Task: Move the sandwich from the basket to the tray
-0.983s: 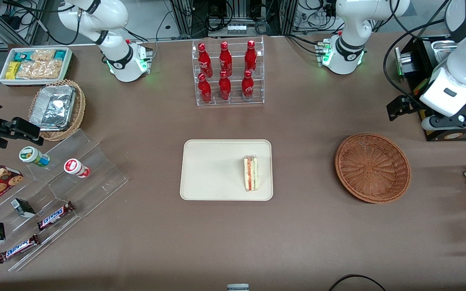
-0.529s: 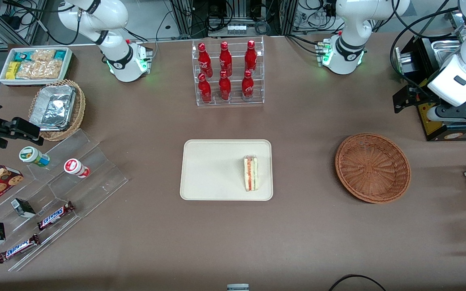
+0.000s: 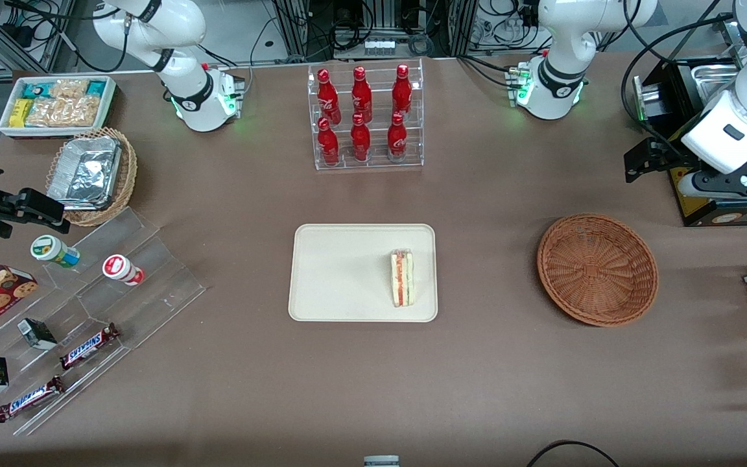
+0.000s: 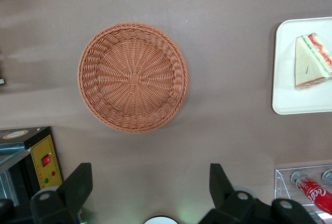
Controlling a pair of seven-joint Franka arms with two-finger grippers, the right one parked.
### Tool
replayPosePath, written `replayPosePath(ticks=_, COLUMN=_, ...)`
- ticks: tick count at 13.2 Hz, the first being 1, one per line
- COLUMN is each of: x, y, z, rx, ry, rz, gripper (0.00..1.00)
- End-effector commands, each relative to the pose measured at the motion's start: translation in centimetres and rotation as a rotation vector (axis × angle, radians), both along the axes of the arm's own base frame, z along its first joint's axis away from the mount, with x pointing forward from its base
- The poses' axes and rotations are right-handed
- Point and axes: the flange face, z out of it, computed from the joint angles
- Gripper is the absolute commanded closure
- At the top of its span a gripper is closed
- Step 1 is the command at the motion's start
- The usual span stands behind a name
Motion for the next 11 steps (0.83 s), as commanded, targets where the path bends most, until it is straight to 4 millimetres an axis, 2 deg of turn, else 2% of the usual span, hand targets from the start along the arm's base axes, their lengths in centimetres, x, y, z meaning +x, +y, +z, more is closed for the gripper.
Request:
replayPosePath(ticks=1, x=0.14, y=-0.25, z=0.38, rx=-0.001, ry=0.012, rz=-0.016, gripper=0.00)
replayPosePath(ticks=11, x=0.17, y=-0.04, z=0.21, rx=0.011, ry=0.016, rz=-0.002, gripper=0.00)
